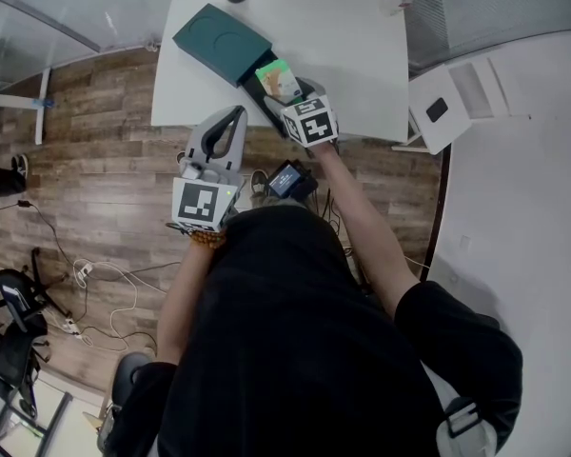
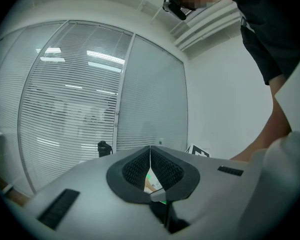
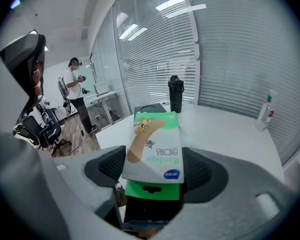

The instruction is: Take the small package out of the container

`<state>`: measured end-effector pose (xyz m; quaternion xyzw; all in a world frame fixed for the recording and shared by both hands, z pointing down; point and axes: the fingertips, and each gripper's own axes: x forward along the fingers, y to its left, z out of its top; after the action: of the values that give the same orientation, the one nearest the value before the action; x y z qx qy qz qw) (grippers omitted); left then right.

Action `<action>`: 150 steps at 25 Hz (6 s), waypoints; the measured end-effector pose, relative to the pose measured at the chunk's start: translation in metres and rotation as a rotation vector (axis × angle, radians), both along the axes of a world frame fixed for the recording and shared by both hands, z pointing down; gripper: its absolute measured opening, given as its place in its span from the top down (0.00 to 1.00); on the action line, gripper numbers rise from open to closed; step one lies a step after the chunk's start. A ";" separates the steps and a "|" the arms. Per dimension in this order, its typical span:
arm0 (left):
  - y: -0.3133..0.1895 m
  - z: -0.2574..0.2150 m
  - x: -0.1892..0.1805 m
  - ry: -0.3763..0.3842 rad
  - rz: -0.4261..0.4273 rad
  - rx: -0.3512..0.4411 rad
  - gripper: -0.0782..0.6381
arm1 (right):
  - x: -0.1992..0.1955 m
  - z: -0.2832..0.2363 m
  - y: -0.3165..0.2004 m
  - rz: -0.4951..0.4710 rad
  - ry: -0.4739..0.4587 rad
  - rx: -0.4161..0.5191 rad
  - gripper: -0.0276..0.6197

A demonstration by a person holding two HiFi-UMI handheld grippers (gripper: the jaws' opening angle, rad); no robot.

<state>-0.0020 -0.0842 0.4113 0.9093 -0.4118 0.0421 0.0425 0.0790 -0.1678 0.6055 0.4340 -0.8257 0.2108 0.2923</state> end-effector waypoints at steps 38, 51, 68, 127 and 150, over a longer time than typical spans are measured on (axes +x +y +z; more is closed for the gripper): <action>-0.007 -0.027 0.019 0.034 -0.017 0.052 0.89 | 0.012 -0.151 0.002 0.032 -0.198 0.314 0.42; -0.020 -0.054 0.024 0.022 -0.017 0.093 0.89 | 0.015 -0.202 0.000 0.051 -0.247 0.436 0.42; -0.026 -0.088 0.035 0.037 0.009 0.171 0.89 | 0.024 -0.274 0.017 0.093 -0.315 0.663 0.42; -0.012 -0.044 0.043 0.009 -0.008 0.095 0.89 | 0.030 -0.245 0.061 0.061 -0.371 0.687 0.42; -0.012 -0.045 0.047 0.005 -0.002 0.092 0.89 | 0.031 -0.244 0.062 0.051 -0.347 0.694 0.42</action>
<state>0.0451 -0.0964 0.3661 0.9100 -0.4140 0.0210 0.0015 0.1104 -0.1058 0.3611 0.4855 -0.8740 -0.0037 -0.0215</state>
